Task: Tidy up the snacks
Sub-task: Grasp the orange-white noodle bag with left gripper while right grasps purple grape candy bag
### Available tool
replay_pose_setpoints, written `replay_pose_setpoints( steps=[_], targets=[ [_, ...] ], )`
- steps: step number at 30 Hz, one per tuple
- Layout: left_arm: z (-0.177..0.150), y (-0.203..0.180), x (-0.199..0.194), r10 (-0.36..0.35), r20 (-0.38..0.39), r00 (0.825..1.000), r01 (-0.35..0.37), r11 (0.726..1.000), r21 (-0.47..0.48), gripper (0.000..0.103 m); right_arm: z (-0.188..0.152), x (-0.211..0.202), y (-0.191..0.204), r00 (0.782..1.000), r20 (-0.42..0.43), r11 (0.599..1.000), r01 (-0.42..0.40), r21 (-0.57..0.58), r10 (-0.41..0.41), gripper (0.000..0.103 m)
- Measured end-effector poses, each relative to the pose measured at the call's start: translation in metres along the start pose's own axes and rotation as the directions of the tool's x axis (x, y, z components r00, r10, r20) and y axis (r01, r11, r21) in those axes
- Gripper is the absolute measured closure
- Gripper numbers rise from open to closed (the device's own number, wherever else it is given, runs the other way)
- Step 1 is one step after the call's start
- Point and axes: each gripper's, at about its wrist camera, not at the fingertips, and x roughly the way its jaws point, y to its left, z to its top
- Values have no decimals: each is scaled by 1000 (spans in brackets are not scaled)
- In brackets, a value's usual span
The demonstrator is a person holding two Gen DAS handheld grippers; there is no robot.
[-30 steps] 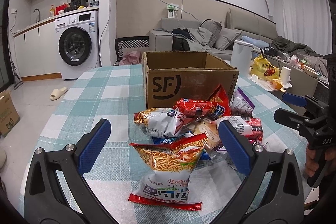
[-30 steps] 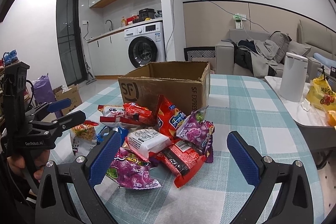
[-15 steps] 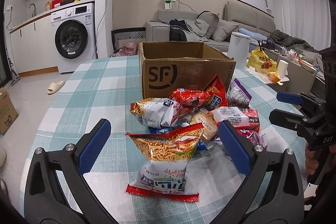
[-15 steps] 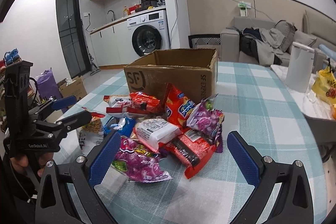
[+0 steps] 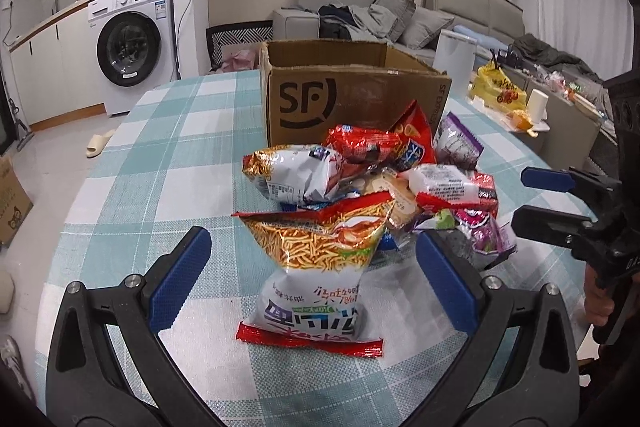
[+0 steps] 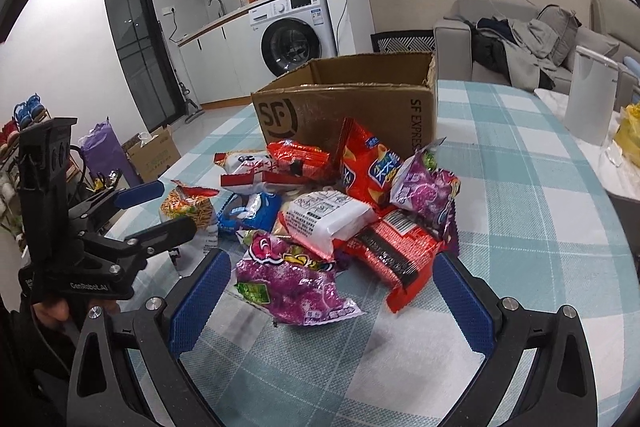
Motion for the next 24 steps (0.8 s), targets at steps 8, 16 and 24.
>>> replay_pose_setpoints(
  steps=[8,16,24],
  targets=[
    [-1,8,11,-5,-56,998,3,999,-34,1,-2,7,7,999,-42,999,-34,-8,34,1],
    [-2,16,23,-31,-105,994,23,997,-75,1,-3,5,13,993,-58,995,-98,6,99,7],
    [-2,17,40,-60,-164,985,46,995,-84,16,-8,30,21,990,-126,997,-70,-10,69,16]
  ],
)
